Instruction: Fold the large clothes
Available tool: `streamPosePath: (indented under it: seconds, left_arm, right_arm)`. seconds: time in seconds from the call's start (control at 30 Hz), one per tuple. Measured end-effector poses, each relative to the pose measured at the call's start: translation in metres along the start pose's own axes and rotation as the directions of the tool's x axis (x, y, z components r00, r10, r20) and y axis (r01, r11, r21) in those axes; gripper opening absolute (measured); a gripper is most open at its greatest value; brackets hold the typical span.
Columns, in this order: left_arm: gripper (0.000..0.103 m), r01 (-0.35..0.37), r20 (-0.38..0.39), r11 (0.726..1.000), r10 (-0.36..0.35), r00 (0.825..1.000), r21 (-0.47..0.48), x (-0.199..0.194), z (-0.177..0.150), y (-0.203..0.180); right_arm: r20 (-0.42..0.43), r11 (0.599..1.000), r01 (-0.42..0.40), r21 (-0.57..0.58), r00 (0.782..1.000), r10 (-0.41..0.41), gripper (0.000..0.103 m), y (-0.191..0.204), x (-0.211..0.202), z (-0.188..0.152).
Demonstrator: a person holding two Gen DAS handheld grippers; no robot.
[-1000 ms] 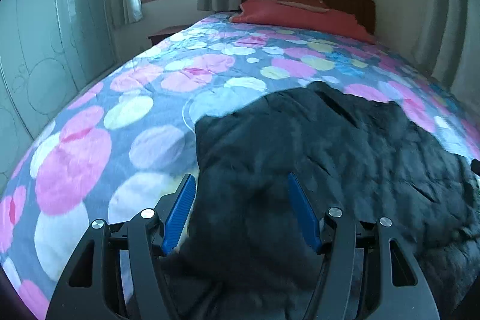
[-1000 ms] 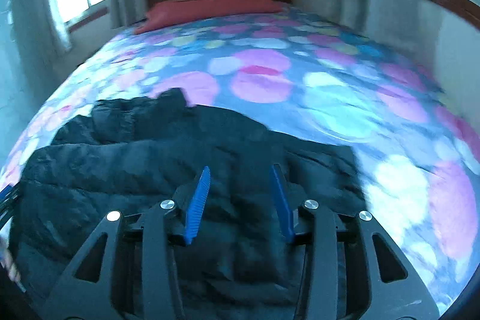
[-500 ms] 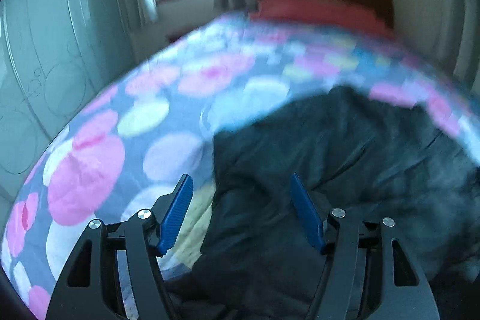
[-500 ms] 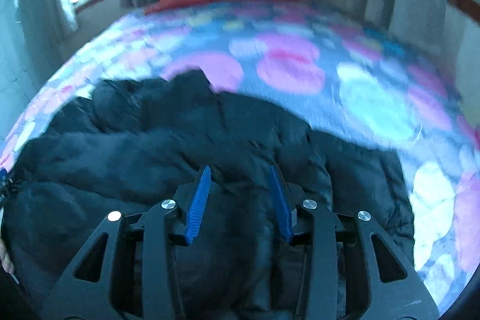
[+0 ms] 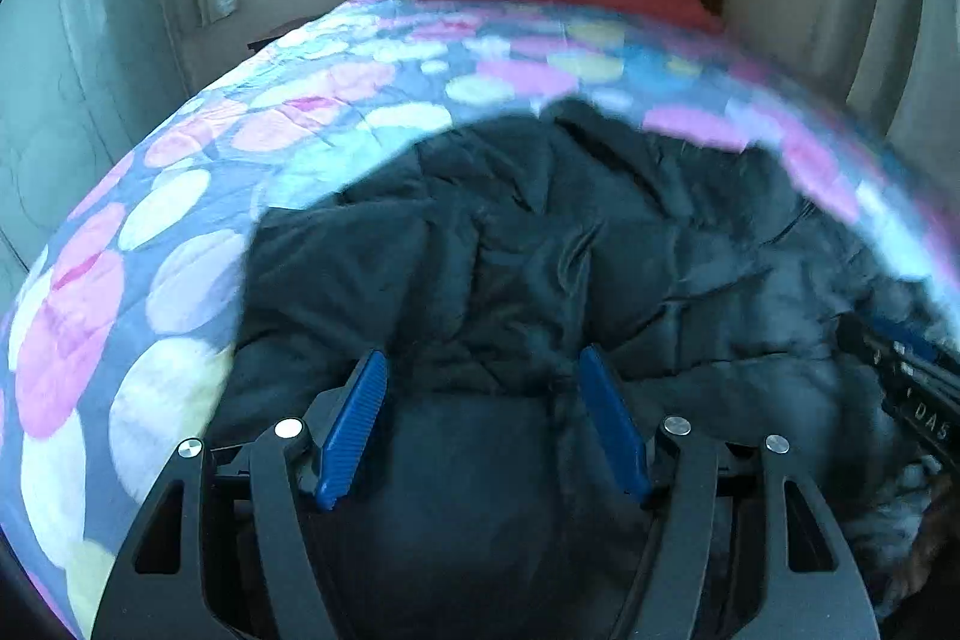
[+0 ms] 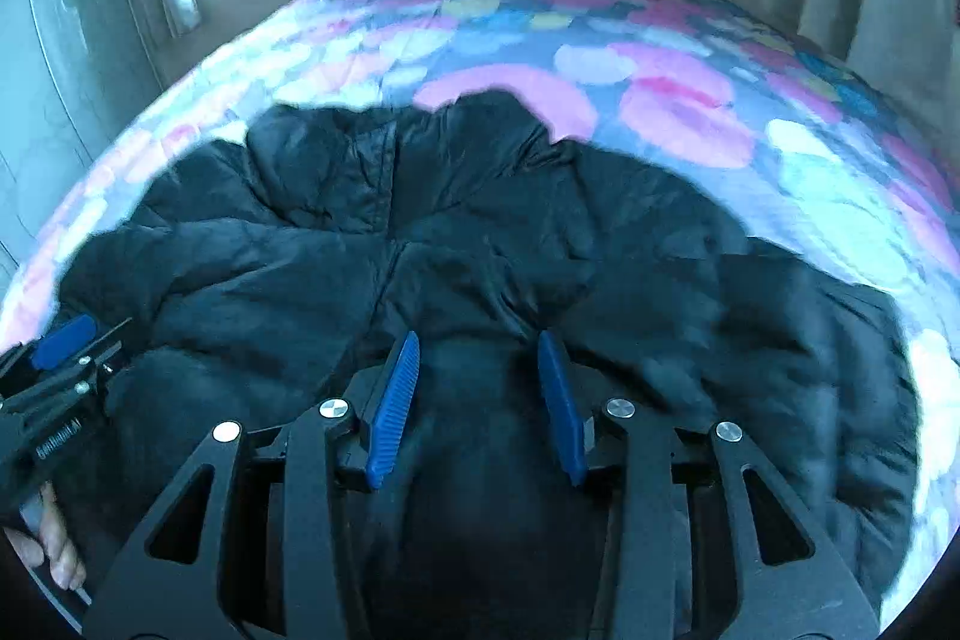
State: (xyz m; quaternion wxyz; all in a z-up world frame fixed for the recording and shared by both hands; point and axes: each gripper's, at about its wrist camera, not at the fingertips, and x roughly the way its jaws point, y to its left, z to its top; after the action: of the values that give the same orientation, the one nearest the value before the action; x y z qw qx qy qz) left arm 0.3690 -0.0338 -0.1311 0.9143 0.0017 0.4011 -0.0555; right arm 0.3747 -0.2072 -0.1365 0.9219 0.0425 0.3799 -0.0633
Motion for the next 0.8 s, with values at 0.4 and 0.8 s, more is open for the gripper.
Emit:
streamPosePath:
  seconds: [0.4, 0.8]
  left_arm:
    - [0.067, -0.038, -0.050, 0.999, 0.039, 0.998, 0.025, 0.005, -0.023, 0.017]
    - [0.071, 0.001, -0.002, 0.996, -0.001, 1.000, -0.090, -0.126, -0.101, 0.098]
  right_arm:
    - [-0.050, 0.996, 0.030, 0.088, 0.998, -0.026, 0.048, -0.040, -0.011, -0.037]
    - [-0.042, 0.978, 0.093, 0.185, 0.995, -0.087, 0.066, -0.126, -0.147, -0.136]
